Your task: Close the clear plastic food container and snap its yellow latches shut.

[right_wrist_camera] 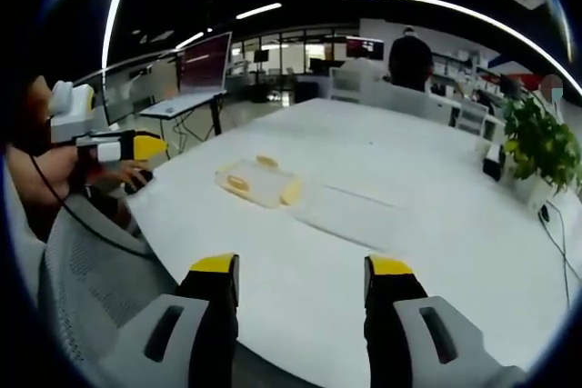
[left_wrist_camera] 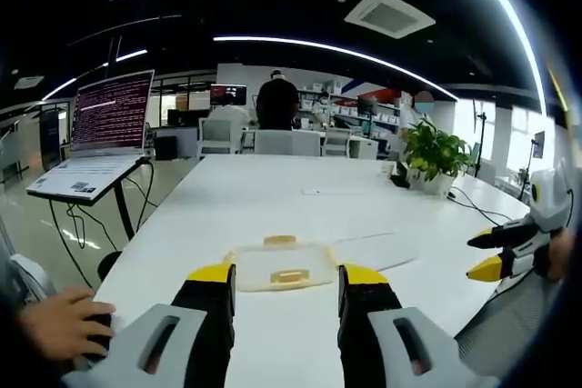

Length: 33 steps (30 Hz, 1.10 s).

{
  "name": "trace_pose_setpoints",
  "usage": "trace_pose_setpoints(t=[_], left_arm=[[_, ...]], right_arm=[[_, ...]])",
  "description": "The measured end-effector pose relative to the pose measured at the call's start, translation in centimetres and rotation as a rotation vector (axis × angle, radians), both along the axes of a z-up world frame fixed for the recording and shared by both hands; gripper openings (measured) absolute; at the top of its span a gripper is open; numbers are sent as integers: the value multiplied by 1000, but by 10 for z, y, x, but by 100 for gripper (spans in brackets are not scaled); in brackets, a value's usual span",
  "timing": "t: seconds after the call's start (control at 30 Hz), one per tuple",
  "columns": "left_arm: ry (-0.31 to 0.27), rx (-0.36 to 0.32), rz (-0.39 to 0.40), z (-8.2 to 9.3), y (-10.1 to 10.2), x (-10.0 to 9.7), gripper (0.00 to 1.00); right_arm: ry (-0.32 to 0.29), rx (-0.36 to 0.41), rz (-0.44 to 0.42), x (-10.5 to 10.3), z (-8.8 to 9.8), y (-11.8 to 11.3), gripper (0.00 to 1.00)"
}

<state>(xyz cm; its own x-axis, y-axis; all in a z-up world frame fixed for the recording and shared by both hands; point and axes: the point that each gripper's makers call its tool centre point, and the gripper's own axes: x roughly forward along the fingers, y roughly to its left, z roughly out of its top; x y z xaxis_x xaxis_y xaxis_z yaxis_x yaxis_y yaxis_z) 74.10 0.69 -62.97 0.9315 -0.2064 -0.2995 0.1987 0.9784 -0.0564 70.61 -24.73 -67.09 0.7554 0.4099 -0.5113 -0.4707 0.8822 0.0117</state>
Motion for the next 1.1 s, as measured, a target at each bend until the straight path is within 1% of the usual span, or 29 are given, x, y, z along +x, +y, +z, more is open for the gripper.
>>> trace_pose_setpoints(t=[1.1], left_arm=[[-1, 7, 2, -1, -1, -1, 39]], right_arm=[[-1, 0, 3, -2, 0, -1, 52]])
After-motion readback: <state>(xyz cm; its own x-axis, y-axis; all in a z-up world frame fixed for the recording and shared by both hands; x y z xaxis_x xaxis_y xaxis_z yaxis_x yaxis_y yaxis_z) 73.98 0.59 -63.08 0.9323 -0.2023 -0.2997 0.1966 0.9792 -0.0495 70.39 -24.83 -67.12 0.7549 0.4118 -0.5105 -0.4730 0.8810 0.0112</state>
